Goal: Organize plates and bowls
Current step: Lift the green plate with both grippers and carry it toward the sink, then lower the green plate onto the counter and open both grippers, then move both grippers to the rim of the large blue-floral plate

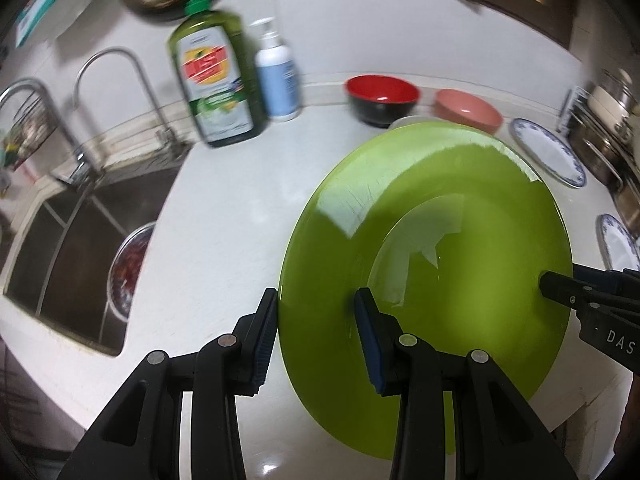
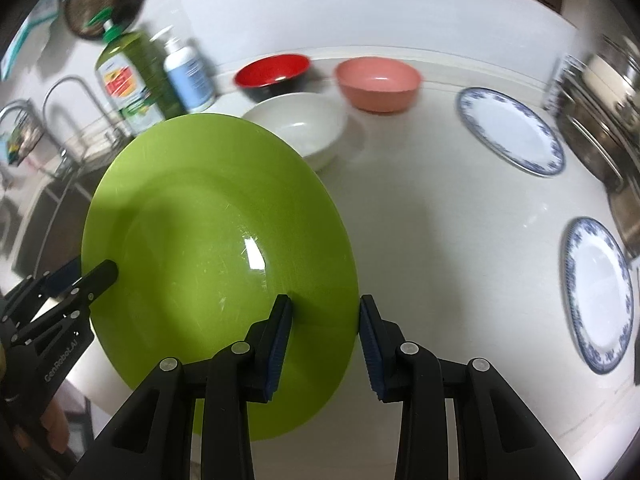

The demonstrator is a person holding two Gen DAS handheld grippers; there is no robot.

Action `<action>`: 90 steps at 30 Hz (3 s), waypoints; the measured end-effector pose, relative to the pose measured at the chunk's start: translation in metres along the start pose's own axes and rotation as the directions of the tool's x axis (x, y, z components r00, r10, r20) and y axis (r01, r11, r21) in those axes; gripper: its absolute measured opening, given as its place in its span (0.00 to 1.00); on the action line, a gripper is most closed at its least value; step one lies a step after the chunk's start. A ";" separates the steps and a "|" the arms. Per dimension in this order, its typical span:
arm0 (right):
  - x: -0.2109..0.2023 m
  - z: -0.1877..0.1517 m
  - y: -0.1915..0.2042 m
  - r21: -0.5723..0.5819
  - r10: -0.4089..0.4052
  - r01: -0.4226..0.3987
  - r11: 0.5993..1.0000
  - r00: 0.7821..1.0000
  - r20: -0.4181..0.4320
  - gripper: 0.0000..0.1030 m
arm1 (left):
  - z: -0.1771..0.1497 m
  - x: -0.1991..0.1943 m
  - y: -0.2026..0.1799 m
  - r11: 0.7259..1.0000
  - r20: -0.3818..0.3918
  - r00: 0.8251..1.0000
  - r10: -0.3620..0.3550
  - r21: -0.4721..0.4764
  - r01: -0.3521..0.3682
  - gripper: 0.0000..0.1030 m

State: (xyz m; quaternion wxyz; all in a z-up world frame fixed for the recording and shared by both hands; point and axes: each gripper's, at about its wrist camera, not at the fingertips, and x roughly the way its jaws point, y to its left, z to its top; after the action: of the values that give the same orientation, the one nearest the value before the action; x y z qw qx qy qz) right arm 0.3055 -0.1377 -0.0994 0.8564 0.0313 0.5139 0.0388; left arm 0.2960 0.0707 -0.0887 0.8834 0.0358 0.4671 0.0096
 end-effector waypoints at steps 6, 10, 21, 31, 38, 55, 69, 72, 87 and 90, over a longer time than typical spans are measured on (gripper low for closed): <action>0.018 0.001 0.032 -0.057 0.048 -0.051 0.997 0.998 -0.051 0.34 | -0.007 0.008 0.027 0.997 -0.042 0.998 0.037 -0.062 -0.040 0.37; 0.029 0.001 0.047 -0.088 0.061 -0.068 0.994 0.995 -0.082 0.34 | -0.011 0.017 0.040 0.994 -0.073 0.996 0.043 -0.093 -0.049 0.37; 0.058 0.008 0.070 -0.123 0.064 -0.082 0.989 0.987 -0.146 0.34 | -0.015 0.044 0.060 0.989 -0.123 0.991 0.049 -0.130 -0.065 0.37; 0.079 0.010 0.079 -0.130 0.072 -0.097 0.987 0.980 -0.187 0.34 | -0.018 0.063 0.070 0.986 -0.153 0.987 0.055 -0.147 -0.078 0.37; 0.085 0.009 0.078 -0.129 0.067 -0.093 0.987 0.979 -0.194 0.35 | -0.019 0.068 0.069 0.986 -0.165 0.985 0.046 -0.149 -0.071 0.37; 0.087 0.007 0.075 -0.114 0.060 -0.079 0.990 0.985 -0.162 0.48 | -0.016 0.059 0.069 0.984 -0.115 0.991 0.063 -0.158 -0.081 0.68; 0.037 0.010 0.061 -0.078 0.081 -0.078 0.994 0.996 0.040 0.69 | 0.006 0.011 0.050 0.992 0.074 0.994 0.075 -0.109 -0.066 0.91; 0.026 0.010 0.055 -0.058 0.071 -0.066 0.996 0.995 0.077 0.69 | 0.011 0.001 0.041 0.995 0.112 0.992 0.061 -0.091 -0.051 0.94; -0.037 -0.003 0.001 0.042 -0.023 0.012 0.999 0.965 0.261 0.83 | 0.032 -0.046 -0.020 0.999 0.304 0.953 -0.008 0.036 -0.003 1.00; -0.047 -0.006 -0.011 0.068 -0.045 0.026 0.997 0.956 0.290 0.84 | 0.033 -0.051 -0.033 0.998 0.318 0.948 -0.031 0.063 0.011 1.00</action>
State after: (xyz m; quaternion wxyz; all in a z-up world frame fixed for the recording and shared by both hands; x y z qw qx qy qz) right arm 0.2787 -0.1536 -0.0624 0.9218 0.0548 0.3837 0.0020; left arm 0.2941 0.0335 -0.0305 0.9458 0.0586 0.3189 -0.0198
